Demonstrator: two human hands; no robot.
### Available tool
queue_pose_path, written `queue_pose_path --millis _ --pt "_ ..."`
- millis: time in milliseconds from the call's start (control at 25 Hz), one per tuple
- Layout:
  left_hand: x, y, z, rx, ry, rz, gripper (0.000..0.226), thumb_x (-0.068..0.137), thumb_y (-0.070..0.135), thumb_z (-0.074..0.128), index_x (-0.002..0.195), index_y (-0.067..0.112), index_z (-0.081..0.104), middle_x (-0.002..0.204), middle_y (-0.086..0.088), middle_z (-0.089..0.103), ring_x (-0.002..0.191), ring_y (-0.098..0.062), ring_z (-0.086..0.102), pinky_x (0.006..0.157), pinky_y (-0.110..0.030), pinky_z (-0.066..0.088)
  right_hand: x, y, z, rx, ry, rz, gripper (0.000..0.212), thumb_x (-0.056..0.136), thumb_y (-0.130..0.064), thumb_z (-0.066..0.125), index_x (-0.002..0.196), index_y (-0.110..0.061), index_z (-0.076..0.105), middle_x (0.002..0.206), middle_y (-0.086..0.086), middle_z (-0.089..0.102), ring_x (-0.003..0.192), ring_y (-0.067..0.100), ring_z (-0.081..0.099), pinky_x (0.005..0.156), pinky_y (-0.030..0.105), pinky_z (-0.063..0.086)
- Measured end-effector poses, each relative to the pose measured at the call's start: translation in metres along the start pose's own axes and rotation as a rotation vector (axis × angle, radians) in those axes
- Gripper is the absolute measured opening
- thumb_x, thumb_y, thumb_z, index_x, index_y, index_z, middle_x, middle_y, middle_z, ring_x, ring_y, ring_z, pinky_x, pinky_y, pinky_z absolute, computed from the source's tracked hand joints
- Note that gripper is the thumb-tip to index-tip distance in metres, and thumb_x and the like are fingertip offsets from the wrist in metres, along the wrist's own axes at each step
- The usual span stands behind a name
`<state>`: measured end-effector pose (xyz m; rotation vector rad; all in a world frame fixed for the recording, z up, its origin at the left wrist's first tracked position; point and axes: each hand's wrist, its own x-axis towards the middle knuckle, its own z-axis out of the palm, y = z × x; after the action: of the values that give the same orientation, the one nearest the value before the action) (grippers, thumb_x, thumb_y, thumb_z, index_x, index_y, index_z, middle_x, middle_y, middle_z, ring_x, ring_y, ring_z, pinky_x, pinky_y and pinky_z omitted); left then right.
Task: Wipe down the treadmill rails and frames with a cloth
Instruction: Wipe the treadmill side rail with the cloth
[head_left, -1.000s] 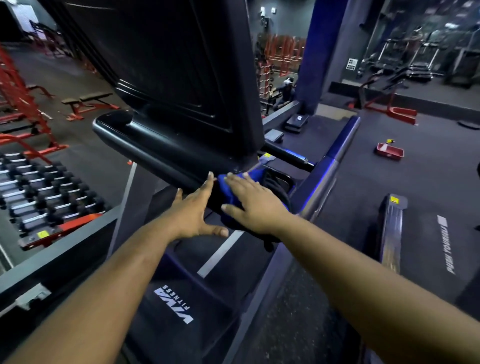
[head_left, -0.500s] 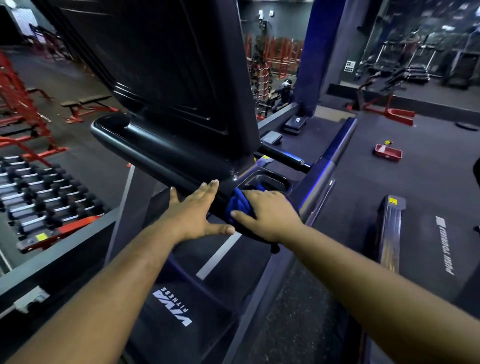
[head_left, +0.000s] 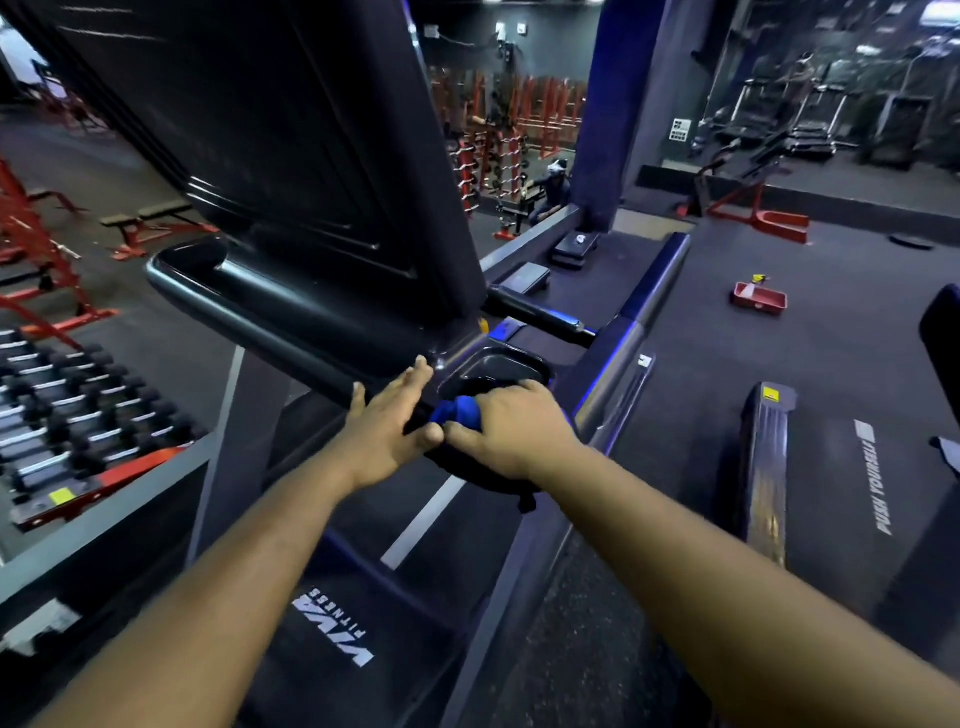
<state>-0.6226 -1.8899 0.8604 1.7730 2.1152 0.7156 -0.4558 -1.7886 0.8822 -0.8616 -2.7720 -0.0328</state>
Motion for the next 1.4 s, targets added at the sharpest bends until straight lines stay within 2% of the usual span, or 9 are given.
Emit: queue_pose_path --millis 280,440,560,640,760,960,1080,1240,1400 --pt "-0.003 0.01 -0.004 0.011 -0.033 -0.009 0.141 0.045 0.106 0.001 0.158 0.023 -0.005 0.161 0.017 -0.004 0.15 -0.002 -0.004 0.119 -0.051 -0.017 -0.009 0.085 -0.005 0.152 -0.022 -0.519 0.049 0.083 -0.063 0.052 0.102 -0.019 0.063 0.095 -0.004 0.062 0.091 0.02 0.056 0.096 0.038 0.041" --pt "-0.003 0.009 -0.008 -0.111 -0.032 -0.011 0.139 0.045 0.106 0.0 0.158 0.025 -0.005 0.159 0.021 0.005 0.149 0.001 -0.004 0.117 -0.048 -0.022 0.005 0.011 -0.009 -0.006 -0.043 -0.127 0.047 0.088 -0.063 0.04 0.076 -0.019 0.053 0.073 -0.002 0.058 0.075 0.025 0.056 0.073 0.036 0.037" --pt "-0.005 0.008 -0.01 -0.223 -0.047 -0.042 0.126 0.051 0.104 -0.001 0.156 0.036 -0.003 0.159 0.028 0.009 0.149 0.001 -0.005 0.118 -0.044 -0.024 0.003 -0.025 0.001 0.043 -0.015 0.071 0.041 0.092 -0.057 0.041 0.087 -0.019 0.053 0.089 0.004 0.067 0.085 0.029 0.062 0.073 0.037 0.033" --pt "-0.007 0.01 -0.011 -0.224 -0.063 -0.05 0.123 0.052 0.103 -0.002 0.156 0.037 -0.003 0.159 0.029 0.008 0.149 0.004 -0.005 0.119 -0.042 -0.023 -0.011 0.007 0.003 0.085 0.068 -0.144 0.049 0.09 -0.06 0.043 0.111 -0.018 0.058 0.112 0.003 0.067 0.106 0.027 0.062 0.09 0.039 0.038" --pt "-0.007 0.01 -0.009 -0.201 -0.049 -0.034 0.121 0.054 0.102 -0.003 0.155 0.037 -0.007 0.16 0.025 0.01 0.148 0.006 -0.004 0.118 -0.042 -0.023 -0.029 0.088 0.006 0.071 -0.006 -0.429 0.079 0.085 -0.067 0.044 0.151 -0.025 0.035 0.157 -0.004 0.036 0.146 0.014 0.029 0.121 0.042 0.014" --pt "-0.004 0.003 -0.002 -0.148 -0.045 -0.051 0.111 0.06 0.099 -0.005 0.154 0.041 -0.01 0.165 0.017 0.005 0.147 0.006 -0.012 0.117 -0.046 -0.024 0.043 0.091 -0.002 0.103 -0.234 0.175 0.094 0.084 -0.076 0.039 0.158 -0.029 0.006 0.167 0.002 0.001 0.153 0.021 0.004 0.122 0.054 0.003" --pt "-0.002 0.005 -0.002 -0.138 -0.018 -0.032 0.12 0.056 0.101 -0.005 0.156 0.036 -0.008 0.164 0.018 0.008 0.148 0.006 -0.007 0.116 -0.042 -0.025 0.054 0.035 0.004 0.051 -0.291 0.155 0.099 0.087 -0.07 0.046 0.158 -0.021 0.0 0.166 0.003 -0.007 0.153 0.025 -0.005 0.121 0.057 0.002" --pt "-0.003 0.007 -0.003 -0.1 -0.013 -0.033 0.122 0.056 0.101 -0.005 0.156 0.033 -0.008 0.164 0.017 0.011 0.148 0.005 -0.005 0.117 -0.042 -0.024 0.017 0.066 0.004 0.119 -0.17 0.028 0.082 0.087 -0.073 0.037 0.153 -0.027 0.032 0.165 -0.004 0.018 0.151 0.018 0.018 0.121 0.045 0.016" --pt "-0.003 0.006 -0.002 -0.048 -0.02 -0.052 0.121 0.057 0.101 -0.005 0.156 0.032 -0.01 0.165 0.014 0.005 0.148 0.003 -0.008 0.118 -0.048 -0.021 0.013 0.086 -0.005 0.204 -0.049 0.277 0.089 0.071 -0.074 0.021 0.148 -0.034 0.042 0.163 0.0 0.026 0.147 0.022 0.027 0.12 0.044 0.02"
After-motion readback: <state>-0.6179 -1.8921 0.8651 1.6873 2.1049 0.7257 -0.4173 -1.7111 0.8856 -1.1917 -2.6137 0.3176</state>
